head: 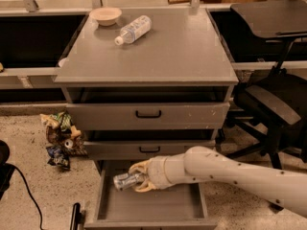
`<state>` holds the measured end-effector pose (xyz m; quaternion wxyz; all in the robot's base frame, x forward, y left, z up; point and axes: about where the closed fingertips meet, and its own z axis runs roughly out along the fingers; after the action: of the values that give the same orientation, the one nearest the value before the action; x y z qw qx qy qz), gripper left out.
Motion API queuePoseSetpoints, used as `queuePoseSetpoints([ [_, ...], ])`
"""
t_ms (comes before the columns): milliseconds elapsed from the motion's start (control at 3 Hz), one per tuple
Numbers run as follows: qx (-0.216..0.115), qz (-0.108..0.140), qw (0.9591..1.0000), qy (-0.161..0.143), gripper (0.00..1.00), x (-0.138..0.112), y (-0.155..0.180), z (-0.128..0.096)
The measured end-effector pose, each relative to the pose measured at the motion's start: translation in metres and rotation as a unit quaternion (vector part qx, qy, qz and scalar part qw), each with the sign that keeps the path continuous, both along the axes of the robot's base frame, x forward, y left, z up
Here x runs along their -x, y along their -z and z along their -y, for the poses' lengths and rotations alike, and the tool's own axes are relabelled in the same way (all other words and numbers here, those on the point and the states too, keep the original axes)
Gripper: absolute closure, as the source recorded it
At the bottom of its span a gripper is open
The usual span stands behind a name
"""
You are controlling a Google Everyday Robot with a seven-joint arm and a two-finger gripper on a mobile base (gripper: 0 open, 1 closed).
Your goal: Pick redbull can from bottom drawer and place on counter
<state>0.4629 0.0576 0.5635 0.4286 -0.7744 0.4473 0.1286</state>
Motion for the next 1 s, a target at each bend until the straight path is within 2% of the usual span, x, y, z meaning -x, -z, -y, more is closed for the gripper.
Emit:
queuePoseSetpoints([
  [333,-0.013,0.026,0.9995,0.014,1.0,0.0,-0.094,0.041],
  [667,-0.005,0.062,0.9971,0.044,1.0,0.007,-0.178,0.098],
  [1000,-0.005,0.063,0.9971,0.043,1.0,0.007,-0.178,0.097],
])
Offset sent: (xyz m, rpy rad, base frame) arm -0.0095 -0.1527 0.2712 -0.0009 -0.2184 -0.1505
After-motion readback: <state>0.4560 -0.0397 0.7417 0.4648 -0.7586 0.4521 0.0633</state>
